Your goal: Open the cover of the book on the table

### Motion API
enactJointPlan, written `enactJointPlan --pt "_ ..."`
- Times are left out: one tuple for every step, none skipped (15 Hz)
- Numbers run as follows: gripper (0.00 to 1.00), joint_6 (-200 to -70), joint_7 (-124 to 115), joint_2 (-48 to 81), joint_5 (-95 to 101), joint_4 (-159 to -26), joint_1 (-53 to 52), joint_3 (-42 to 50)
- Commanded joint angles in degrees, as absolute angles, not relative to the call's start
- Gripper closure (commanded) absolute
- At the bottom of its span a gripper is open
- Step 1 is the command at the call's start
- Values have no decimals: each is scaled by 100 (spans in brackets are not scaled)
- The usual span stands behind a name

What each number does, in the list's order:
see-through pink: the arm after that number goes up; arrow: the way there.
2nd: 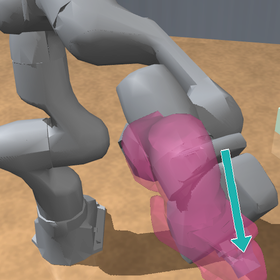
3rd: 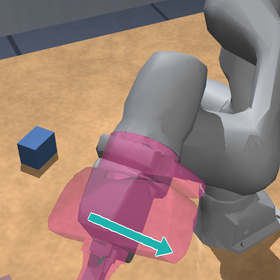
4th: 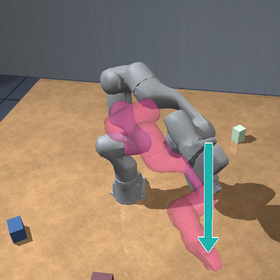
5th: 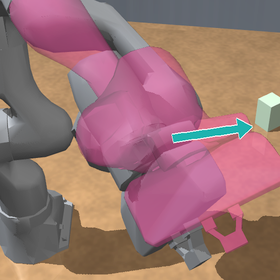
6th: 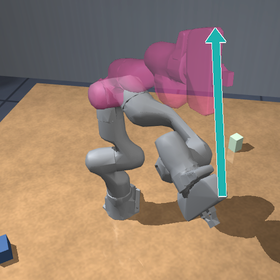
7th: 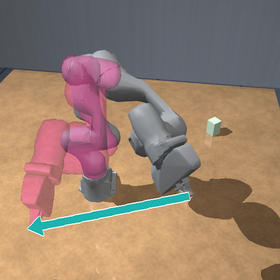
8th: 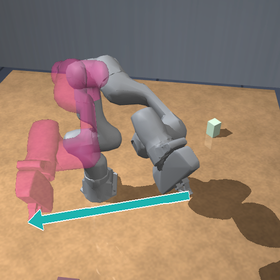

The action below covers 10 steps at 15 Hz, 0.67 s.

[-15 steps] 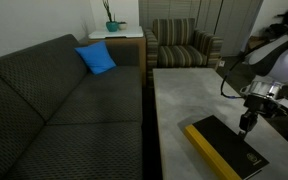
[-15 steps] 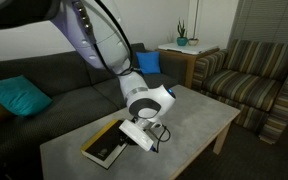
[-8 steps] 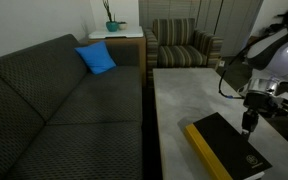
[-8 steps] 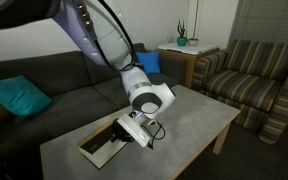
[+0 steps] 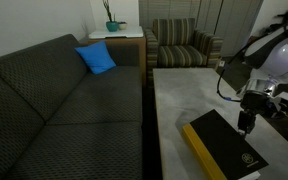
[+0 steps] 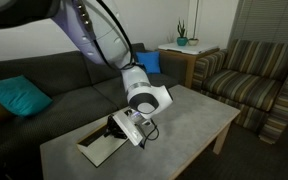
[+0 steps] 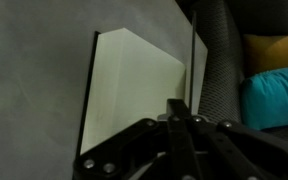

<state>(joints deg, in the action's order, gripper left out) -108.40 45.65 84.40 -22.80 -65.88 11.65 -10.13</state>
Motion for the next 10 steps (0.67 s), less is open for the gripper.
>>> enactJointPlan --pt "100 -10558 4619 8438 -2690 -6478 922 -851" --pt "100 -10629 4467 8439 -2363 -6517 1109 -1157" --pt "100 -10526 4626 8439 -2742 -6431 829 -840" --pt "100 -10501 4625 8438 -2775 -6405 802 -846" --pt "100 -10618 4465 8438 -2430 -6449 998 -1157" --pt "100 -10646 4452 8438 -2428 -6430 973 -1169" --pt "100 -10577 4607 8437 -2799 -6339 750 -894" --pt "100 -10704 4468 8437 -2486 -6392 986 -1210" --pt "100 -10680 4460 8437 -2480 -6347 981 -1214" --pt "100 -10616 4597 8436 -2843 -6270 744 -916"
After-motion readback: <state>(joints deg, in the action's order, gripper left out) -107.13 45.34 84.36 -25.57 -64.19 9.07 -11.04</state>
